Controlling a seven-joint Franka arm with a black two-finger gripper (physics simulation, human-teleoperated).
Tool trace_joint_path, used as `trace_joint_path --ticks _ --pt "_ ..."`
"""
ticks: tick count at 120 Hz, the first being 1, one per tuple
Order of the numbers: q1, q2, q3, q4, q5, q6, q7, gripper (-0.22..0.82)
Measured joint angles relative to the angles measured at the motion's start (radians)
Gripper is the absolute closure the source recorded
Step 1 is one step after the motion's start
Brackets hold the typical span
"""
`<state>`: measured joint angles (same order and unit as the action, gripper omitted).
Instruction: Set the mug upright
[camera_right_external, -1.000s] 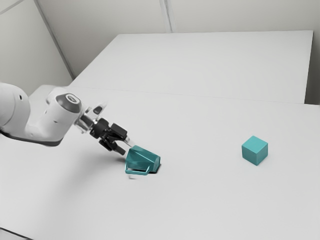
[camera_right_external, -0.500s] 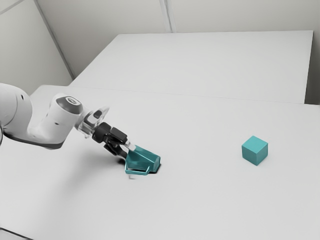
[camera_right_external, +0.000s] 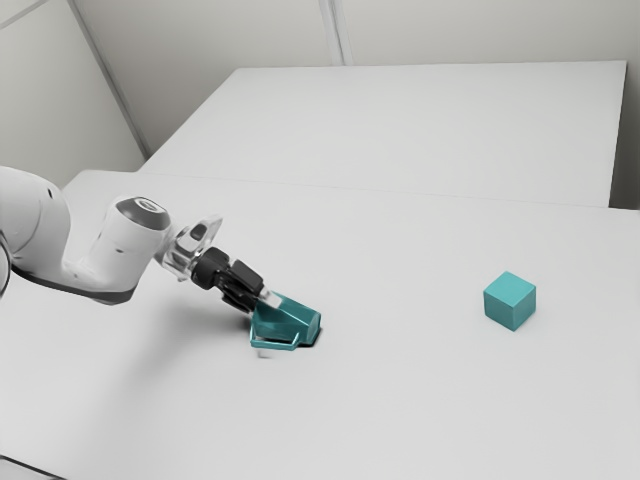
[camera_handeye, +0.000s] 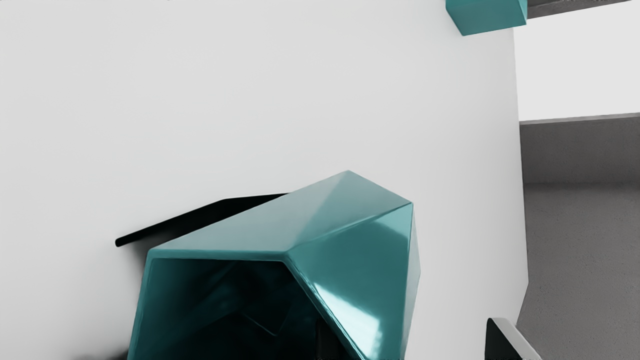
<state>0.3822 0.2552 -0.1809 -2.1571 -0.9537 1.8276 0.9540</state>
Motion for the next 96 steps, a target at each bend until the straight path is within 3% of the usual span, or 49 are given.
trace_joint_path --ticks 18,34,64,96 --pt "-0.005 0.0 0.0 0.0 -0.002 -0.001 0.015 0.59" --pt "-0.006 -0.002 -0.001 0.005 0.0 -0.001 0.027 0.69" --pt "-0.008 -0.012 -0.005 0.007 0.008 0.005 0.047 0.76" --pt "-0.008 -0.106 -0.069 0.007 0.106 0.058 0.05 0.77"
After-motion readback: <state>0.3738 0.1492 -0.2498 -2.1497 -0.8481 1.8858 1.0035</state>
